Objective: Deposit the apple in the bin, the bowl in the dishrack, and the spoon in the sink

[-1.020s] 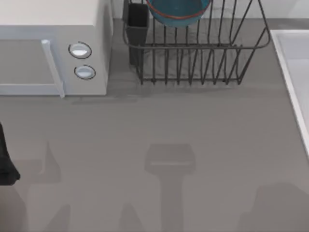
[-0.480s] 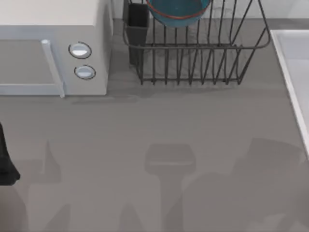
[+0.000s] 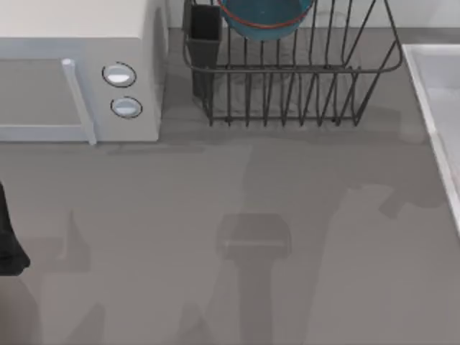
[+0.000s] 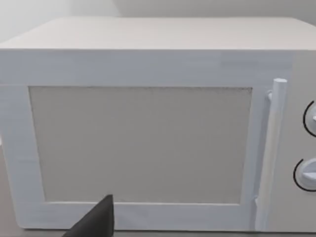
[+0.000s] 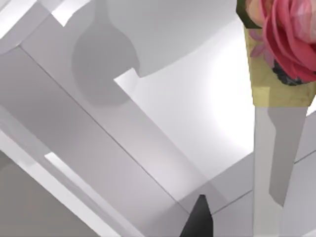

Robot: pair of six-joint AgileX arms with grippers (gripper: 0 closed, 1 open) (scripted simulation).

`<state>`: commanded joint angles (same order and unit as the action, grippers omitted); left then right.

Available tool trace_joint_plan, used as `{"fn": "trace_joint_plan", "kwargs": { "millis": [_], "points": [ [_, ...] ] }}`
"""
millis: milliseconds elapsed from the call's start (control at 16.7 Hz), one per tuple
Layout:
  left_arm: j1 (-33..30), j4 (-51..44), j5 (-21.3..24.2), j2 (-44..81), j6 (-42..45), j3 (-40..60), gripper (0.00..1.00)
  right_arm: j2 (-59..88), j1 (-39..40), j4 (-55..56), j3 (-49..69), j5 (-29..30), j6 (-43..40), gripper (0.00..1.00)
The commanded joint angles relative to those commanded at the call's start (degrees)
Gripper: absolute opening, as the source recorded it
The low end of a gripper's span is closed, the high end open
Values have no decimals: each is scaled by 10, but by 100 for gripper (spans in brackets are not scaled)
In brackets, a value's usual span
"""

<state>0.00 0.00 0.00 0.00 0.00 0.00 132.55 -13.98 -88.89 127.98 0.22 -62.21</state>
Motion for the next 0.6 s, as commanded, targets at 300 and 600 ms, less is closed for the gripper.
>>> {"fn": "trace_joint_plan", "kwargs": {
  "millis": [300, 600],
  "points": [
    [0, 0, 0, 0, 0, 0, 100, 169, 38, -66, 258, 3, 48, 0],
    [0, 0, 0, 0, 0, 0, 100, 247, 60, -91, 377, 7, 80, 0]
  ]
}}
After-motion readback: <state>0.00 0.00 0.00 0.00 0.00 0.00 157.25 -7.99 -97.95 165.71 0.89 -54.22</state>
